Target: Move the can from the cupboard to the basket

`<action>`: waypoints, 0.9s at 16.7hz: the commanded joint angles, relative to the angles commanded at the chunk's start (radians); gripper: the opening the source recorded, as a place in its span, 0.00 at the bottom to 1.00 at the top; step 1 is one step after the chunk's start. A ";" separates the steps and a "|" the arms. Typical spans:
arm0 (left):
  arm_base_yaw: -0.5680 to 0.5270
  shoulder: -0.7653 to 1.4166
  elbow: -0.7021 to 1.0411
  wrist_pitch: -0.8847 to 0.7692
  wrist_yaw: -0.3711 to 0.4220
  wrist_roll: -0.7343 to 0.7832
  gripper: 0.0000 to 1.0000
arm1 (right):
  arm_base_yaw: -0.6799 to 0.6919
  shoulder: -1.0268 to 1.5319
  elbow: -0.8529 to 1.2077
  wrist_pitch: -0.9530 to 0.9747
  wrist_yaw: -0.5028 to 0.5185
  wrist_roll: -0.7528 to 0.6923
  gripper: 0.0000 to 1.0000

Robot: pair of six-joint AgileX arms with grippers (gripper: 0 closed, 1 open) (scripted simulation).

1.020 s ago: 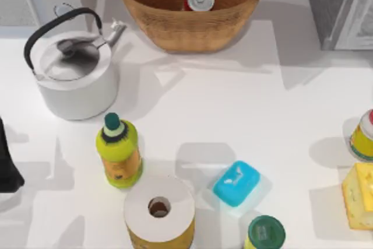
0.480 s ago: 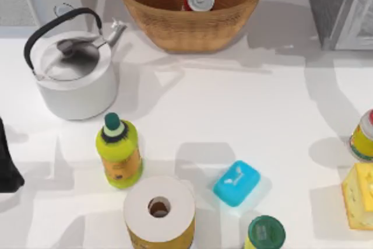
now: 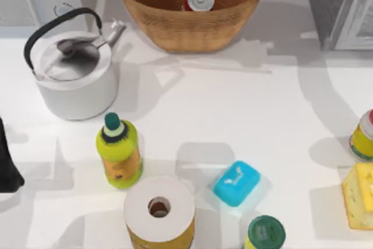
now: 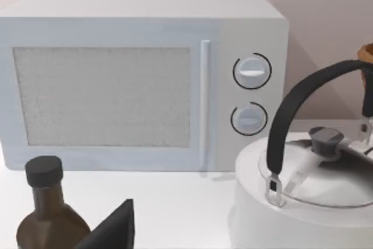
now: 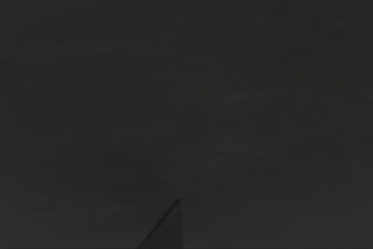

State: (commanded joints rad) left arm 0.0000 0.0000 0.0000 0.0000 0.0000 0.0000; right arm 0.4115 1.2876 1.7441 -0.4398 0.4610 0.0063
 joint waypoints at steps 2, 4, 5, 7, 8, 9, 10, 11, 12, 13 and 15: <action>0.000 0.000 0.000 0.000 0.000 0.000 1.00 | -0.023 0.045 0.032 0.012 -0.023 0.000 1.00; 0.000 0.000 0.000 0.000 0.000 0.000 1.00 | -0.053 0.096 0.066 0.027 -0.050 0.001 1.00; 0.000 0.000 0.000 0.000 0.000 0.000 1.00 | -0.065 0.116 0.080 0.034 -0.061 0.002 1.00; 0.000 0.000 0.000 0.000 0.000 0.000 1.00 | -0.076 0.134 0.092 0.040 -0.072 0.002 1.00; 0.000 0.000 0.000 0.000 0.000 0.000 1.00 | -0.076 0.134 0.092 0.040 -0.072 0.002 1.00; 0.000 0.000 0.000 0.000 0.000 0.000 1.00 | -0.076 0.134 0.092 0.040 -0.072 0.002 1.00; 0.000 0.000 0.000 0.000 0.000 0.000 1.00 | -0.067 0.112 0.080 0.039 -0.068 0.000 1.00; 0.000 0.000 0.000 0.000 0.000 0.000 1.00 | -0.067 0.112 0.080 0.039 -0.068 0.000 1.00; 0.000 0.000 0.000 0.000 0.000 0.000 1.00 | -0.068 0.104 0.072 0.042 -0.071 0.000 1.00; 0.000 0.000 0.000 0.000 0.000 0.000 1.00 | -0.071 0.087 0.055 0.048 -0.076 0.000 1.00; 0.000 0.000 0.000 0.000 0.000 0.000 1.00 | -0.082 0.033 -0.006 0.065 -0.092 0.000 1.00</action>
State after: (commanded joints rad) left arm 0.0000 0.0000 0.0000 0.0000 0.0000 0.0000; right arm 0.3294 1.3202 1.7386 -0.3750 0.3693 0.0063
